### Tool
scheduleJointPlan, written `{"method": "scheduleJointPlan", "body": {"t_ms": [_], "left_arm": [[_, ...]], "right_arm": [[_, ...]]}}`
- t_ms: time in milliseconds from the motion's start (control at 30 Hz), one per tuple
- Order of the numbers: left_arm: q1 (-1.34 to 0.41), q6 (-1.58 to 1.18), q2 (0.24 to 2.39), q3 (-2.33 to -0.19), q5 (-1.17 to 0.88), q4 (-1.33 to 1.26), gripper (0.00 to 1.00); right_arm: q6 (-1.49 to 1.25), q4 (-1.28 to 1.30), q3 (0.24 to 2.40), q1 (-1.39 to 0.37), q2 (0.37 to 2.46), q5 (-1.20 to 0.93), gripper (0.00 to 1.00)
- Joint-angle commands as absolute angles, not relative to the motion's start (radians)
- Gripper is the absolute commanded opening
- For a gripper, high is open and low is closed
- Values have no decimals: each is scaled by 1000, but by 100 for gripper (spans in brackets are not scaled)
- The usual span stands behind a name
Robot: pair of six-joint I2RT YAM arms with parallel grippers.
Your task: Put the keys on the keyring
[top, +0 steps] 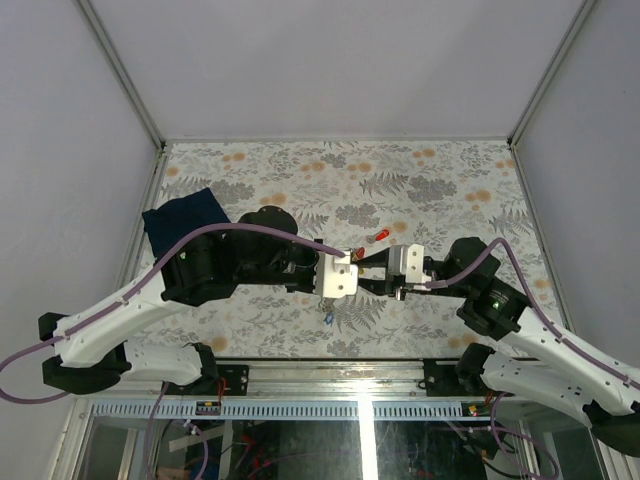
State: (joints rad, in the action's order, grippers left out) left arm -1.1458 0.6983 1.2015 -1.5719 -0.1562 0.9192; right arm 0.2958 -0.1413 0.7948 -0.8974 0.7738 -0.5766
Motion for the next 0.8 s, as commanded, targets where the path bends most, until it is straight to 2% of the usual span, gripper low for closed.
{"method": "scheduleJointPlan", "body": {"t_ms": [0,400,433,533,600,667,767], "left_arm": [[-1153,720,1199,-1615,-141,899,0],[-1153,714,1215,-1629,-124,902,0],[-1153,712,1216,-1629,-122,902,0],[-1154,709,1217,-1634,-121,902,0],[-1153,705,1215,-1635,-120,896,1],[-1153,699,1198,-1630,-127,881,7],[-1153,683,1142,-1589,-156,816,23]], "right_arm": [[291,-225,796,-895,784,-574,32],[276,-235,793,-896,801,-555,25],[276,-234,793,-896,801,-551,22],[282,-221,798,-896,804,-534,1],[289,-204,801,-896,802,-523,0],[293,-201,797,-895,790,-517,0],[276,-233,785,-895,761,-516,0]]}}
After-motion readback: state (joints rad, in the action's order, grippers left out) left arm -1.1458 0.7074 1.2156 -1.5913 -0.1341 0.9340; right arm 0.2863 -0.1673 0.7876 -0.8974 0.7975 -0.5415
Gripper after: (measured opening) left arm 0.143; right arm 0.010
